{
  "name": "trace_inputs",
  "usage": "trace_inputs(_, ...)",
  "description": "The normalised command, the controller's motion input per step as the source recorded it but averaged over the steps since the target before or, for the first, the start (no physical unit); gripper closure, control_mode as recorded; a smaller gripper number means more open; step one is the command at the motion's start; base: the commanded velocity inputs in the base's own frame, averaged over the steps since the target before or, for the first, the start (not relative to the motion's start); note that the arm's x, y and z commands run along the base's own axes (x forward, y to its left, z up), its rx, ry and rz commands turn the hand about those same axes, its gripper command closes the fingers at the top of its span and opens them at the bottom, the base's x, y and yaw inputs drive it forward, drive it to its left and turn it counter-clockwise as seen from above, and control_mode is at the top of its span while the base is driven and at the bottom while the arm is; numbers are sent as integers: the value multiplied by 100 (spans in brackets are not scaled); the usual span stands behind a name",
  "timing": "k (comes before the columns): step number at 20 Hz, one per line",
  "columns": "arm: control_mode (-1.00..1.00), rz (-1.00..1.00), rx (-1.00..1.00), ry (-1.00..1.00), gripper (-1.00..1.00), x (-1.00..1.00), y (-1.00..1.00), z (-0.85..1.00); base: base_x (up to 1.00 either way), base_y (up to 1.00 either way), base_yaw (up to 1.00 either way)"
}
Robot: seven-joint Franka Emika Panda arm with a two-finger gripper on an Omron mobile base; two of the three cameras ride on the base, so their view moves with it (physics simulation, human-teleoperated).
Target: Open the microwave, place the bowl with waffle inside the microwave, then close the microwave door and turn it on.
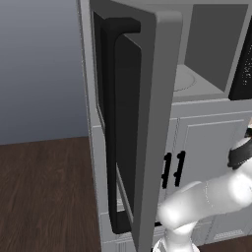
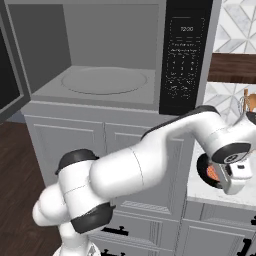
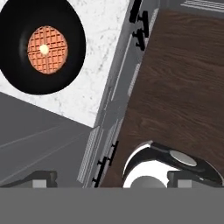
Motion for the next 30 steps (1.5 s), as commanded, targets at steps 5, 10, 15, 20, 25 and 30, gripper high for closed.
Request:
trace_inputs(5, -100, -1, 12, -8, -100, 0, 0, -28, 0, 0, 0)
trace_inputs(10, -100, -19, 40, -35, -100, 0, -6, -38, 0, 0, 0)
trace_inputs(15, -100, -20, 25, -11, -100, 0, -12, -28, 0, 0, 0)
trace_inputs(20, -100, -18, 6, 0, -100, 1, 0, -26, 0, 0, 0)
trace_inputs(25, -100, -22, 0, 0, -100, 13, 1, -37, 0, 0, 0)
trace_inputs(30, -100, -31, 0, 0, -100, 24, 7, -49, 0, 0, 0)
